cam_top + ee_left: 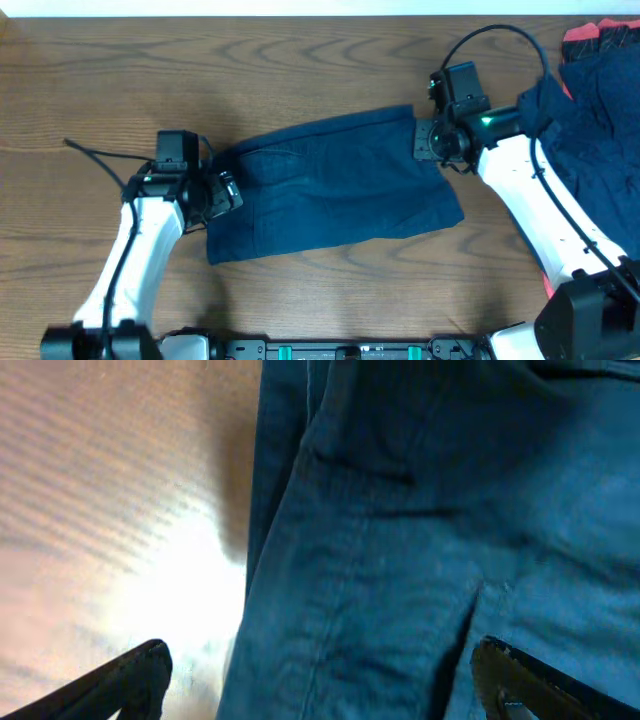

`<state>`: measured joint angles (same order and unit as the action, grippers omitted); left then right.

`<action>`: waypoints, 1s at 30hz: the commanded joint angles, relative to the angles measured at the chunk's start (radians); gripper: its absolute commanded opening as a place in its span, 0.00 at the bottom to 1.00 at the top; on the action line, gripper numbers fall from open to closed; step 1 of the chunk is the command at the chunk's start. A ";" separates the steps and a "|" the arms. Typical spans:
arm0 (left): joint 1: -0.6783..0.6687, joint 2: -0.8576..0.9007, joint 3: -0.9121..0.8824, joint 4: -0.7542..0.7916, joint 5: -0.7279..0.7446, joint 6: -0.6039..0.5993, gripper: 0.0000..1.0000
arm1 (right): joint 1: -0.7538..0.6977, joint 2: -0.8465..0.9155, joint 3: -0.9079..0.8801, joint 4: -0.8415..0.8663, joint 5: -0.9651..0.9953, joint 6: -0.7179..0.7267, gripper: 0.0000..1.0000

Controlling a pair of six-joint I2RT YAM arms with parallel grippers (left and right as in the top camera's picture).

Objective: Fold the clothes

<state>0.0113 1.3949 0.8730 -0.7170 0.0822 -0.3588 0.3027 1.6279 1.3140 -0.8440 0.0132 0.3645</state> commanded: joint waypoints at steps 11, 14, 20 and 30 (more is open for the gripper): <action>0.005 0.343 -0.007 0.118 0.097 0.035 0.91 | 0.111 0.019 0.005 -0.021 -0.055 -0.026 0.37; 0.005 0.364 -0.007 0.136 0.231 0.075 0.74 | 0.119 0.019 0.005 -0.026 -0.055 -0.026 0.37; 0.005 0.361 -0.007 0.129 0.247 0.098 0.31 | 0.140 0.020 0.005 -0.031 -0.055 -0.025 0.37; 0.012 0.249 0.042 0.047 0.243 0.100 0.06 | 0.190 0.032 0.000 -0.050 -0.113 -0.026 0.35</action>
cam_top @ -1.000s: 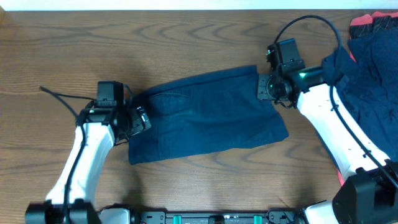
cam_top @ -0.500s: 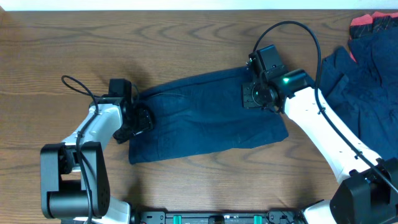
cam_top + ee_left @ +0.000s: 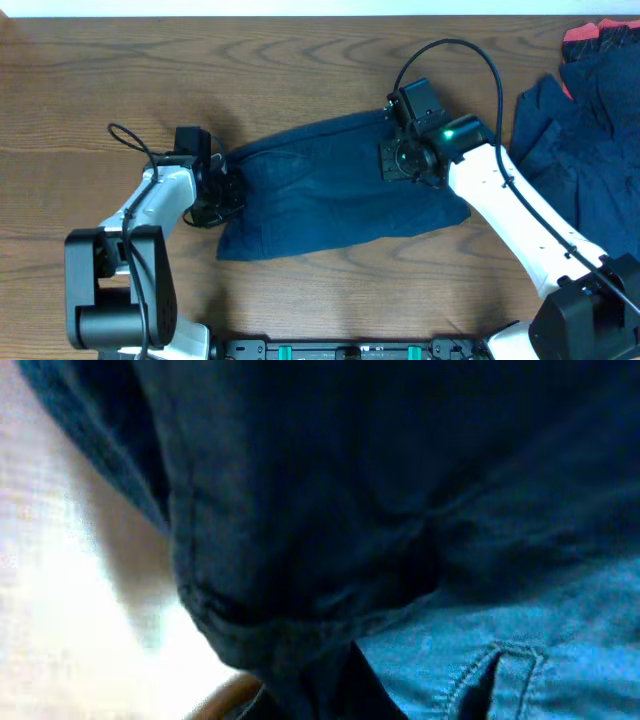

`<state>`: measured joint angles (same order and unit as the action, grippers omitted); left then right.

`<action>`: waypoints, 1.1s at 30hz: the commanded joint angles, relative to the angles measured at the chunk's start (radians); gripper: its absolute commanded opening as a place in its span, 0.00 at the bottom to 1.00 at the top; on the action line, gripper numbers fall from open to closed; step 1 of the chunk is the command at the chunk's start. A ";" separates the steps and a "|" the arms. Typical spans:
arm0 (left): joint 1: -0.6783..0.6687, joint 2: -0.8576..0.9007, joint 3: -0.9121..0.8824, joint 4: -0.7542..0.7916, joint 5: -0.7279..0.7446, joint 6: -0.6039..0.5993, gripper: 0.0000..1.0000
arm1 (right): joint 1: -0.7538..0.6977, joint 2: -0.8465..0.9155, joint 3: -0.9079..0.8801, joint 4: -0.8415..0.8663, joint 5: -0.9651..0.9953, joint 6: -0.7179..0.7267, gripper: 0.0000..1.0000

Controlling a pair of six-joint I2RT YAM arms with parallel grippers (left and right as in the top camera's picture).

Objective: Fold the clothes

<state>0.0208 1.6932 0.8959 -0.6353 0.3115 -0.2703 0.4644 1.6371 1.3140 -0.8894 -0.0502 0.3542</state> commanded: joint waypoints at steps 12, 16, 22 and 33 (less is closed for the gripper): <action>0.002 -0.336 0.069 -0.230 0.018 -0.019 0.06 | 0.174 0.235 -0.014 0.105 -0.173 -0.014 0.01; 0.002 -0.415 0.073 -0.253 0.034 -0.023 0.06 | 0.232 0.343 -0.014 0.187 -0.272 -0.011 0.01; 0.002 -0.493 0.124 -0.253 0.123 -0.046 0.06 | 0.330 0.465 -0.013 0.330 -0.354 0.034 0.01; 0.002 -0.508 0.171 -0.245 0.193 -0.050 0.06 | 0.396 0.479 0.012 0.552 -0.353 0.079 0.01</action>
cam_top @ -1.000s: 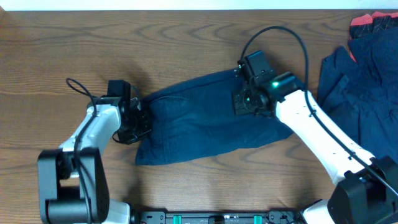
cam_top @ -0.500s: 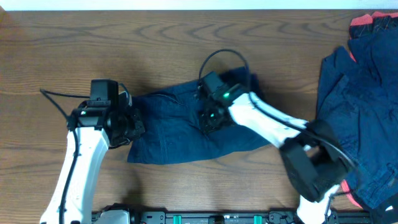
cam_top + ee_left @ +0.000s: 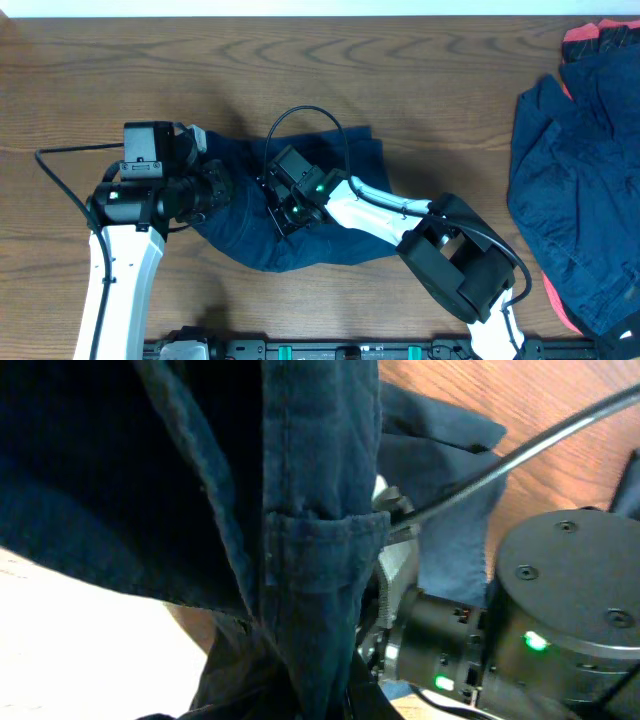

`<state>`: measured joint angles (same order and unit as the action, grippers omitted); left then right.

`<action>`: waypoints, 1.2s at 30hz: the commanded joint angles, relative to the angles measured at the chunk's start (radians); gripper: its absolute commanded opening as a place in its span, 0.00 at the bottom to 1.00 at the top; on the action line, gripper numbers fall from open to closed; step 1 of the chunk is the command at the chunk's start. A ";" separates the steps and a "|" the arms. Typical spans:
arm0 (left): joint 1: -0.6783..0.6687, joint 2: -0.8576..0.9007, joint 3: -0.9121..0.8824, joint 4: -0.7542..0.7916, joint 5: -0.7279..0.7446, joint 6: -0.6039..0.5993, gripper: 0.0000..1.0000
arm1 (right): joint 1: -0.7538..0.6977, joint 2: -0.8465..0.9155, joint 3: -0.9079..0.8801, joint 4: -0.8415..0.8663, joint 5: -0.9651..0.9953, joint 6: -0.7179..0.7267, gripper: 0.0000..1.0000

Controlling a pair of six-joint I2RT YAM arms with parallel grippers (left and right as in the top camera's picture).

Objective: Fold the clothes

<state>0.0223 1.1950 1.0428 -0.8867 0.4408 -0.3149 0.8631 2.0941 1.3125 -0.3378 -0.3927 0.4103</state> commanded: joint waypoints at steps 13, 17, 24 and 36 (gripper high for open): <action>-0.002 -0.010 0.024 0.013 0.110 -0.003 0.06 | -0.279 -0.332 0.015 -0.390 0.249 -0.053 0.02; -0.002 -0.009 0.024 0.024 0.109 -0.004 0.06 | -0.379 -0.373 0.015 -0.521 0.266 -0.075 0.01; -0.002 -0.005 0.024 0.066 0.050 -0.004 0.06 | -0.385 -0.311 0.011 -0.589 0.109 -0.202 0.01; -0.002 -0.006 0.024 0.130 0.039 -0.024 0.06 | -0.130 -0.160 0.011 -0.406 0.003 -0.086 0.01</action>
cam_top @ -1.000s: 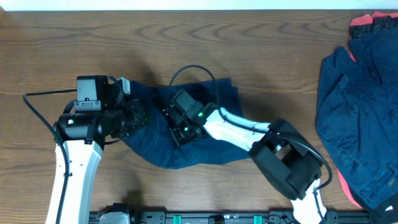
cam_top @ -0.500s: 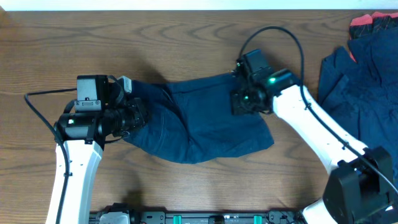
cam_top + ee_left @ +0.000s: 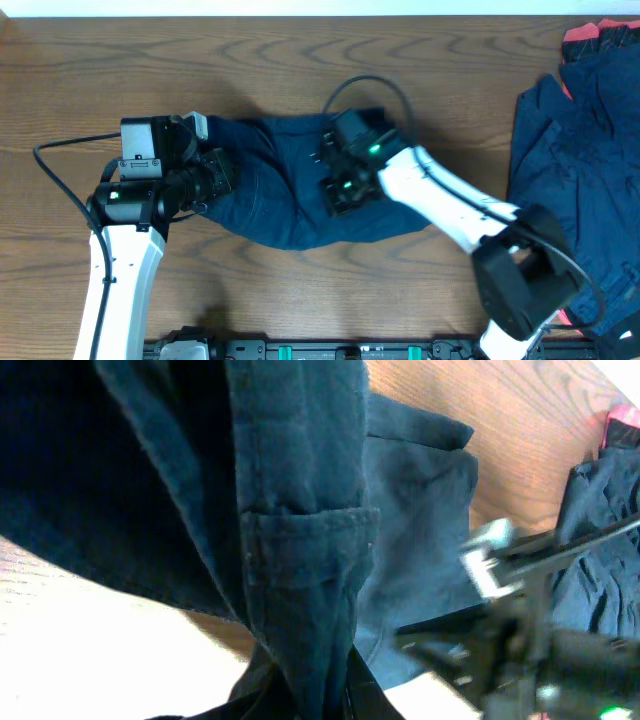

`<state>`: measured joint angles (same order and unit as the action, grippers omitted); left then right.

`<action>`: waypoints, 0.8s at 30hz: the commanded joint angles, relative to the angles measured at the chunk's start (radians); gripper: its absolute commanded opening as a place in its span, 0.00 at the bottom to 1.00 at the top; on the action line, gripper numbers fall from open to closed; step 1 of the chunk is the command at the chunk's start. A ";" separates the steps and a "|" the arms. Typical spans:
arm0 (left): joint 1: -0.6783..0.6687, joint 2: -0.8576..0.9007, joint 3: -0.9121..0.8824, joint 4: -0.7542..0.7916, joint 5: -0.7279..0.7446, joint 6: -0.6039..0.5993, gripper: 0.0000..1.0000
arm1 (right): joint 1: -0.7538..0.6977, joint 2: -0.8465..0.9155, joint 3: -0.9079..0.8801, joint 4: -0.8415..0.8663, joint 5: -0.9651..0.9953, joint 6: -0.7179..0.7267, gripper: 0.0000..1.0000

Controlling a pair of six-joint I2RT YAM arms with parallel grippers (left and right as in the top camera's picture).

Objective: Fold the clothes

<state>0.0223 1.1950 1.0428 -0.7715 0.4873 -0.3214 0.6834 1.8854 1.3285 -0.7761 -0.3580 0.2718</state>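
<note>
A dark blue denim garment [image 3: 285, 205] lies bunched on the wooden table, between the two arms. My left gripper [image 3: 222, 178] is shut on its left edge; in the left wrist view the cloth [image 3: 300, 510] hangs from the pinch at my left gripper [image 3: 310, 698], showing a seam and a belt loop. My right gripper [image 3: 335, 190] sits over the middle of the garment, pointing down at it; whether its jaws are open or shut does not show. The left wrist view has the right arm [image 3: 500, 635] only as a blur.
A pile of dark blue clothes [image 3: 585, 150] with a red piece [image 3: 592, 38] lies at the table's right edge, also seen as clothes [image 3: 600, 490] in the left wrist view. Bare wooden table [image 3: 300, 60] runs along the back and the front.
My right gripper has moved to the right, from the garment's left-middle to its middle. The garment's right part now reaches a little farther right. My left gripper has kept its hold and place.
The garment lay spread out with one gripper at each end. Then both arms stood closer in at its ends. Then my right gripper was far to the left over a bunched garment, the left lifted holding its edge. Now the right gripper is back over the middle.
</note>
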 commanded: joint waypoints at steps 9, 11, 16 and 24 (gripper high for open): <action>-0.001 -0.022 0.060 0.000 0.007 -0.032 0.06 | 0.152 0.267 -0.005 0.296 -0.017 0.215 0.01; -0.001 -0.029 0.078 -0.006 0.022 -0.032 0.06 | 0.163 0.277 -0.005 0.362 -0.015 0.214 0.01; -0.002 -0.047 0.106 -0.017 0.025 -0.036 0.06 | 0.187 0.272 -0.001 0.539 -0.071 0.249 0.02; -0.002 -0.039 0.105 -0.035 0.024 -0.035 0.06 | 0.206 0.252 -0.001 0.562 -0.095 0.244 0.01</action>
<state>0.0223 1.1687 1.1080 -0.8112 0.4873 -0.3439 0.8825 2.1372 1.3323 -0.1997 -0.4351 0.5198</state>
